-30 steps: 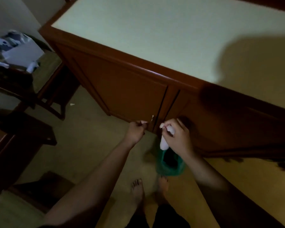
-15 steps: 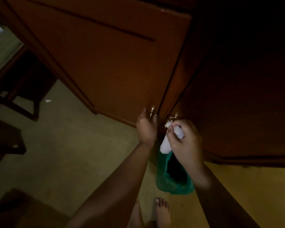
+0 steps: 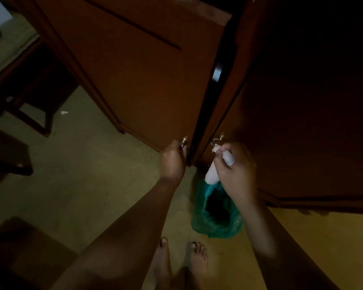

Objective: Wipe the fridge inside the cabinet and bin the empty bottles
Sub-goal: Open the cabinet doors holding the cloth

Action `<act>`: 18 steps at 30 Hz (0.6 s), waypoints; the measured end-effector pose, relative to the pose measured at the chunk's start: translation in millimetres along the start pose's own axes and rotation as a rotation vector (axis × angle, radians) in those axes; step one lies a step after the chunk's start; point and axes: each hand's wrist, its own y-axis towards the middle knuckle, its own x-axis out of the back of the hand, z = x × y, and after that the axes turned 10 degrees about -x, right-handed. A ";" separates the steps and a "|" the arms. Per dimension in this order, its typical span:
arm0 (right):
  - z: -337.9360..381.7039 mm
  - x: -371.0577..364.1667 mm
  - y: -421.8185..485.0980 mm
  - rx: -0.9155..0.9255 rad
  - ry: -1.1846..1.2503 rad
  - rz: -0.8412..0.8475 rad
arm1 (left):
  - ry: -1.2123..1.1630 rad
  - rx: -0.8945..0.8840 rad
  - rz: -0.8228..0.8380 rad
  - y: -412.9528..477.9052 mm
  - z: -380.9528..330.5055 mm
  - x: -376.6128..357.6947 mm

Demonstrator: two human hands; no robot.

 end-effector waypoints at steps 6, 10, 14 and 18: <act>36.9 11.1 -14.3 -0.057 -0.010 0.177 | 0.394 0.043 0.238 -61.0 24.4 60.5; 69.4 0.7 -32.4 0.070 -0.005 0.215 | 0.397 0.290 0.194 -108.9 23.5 100.2; 98.5 -28.2 -52.9 0.104 0.035 0.312 | 0.083 0.565 -0.025 -152.7 41.2 137.3; 126.3 -64.8 -72.0 0.149 0.075 0.406 | -0.040 0.706 -0.262 -178.6 60.2 170.0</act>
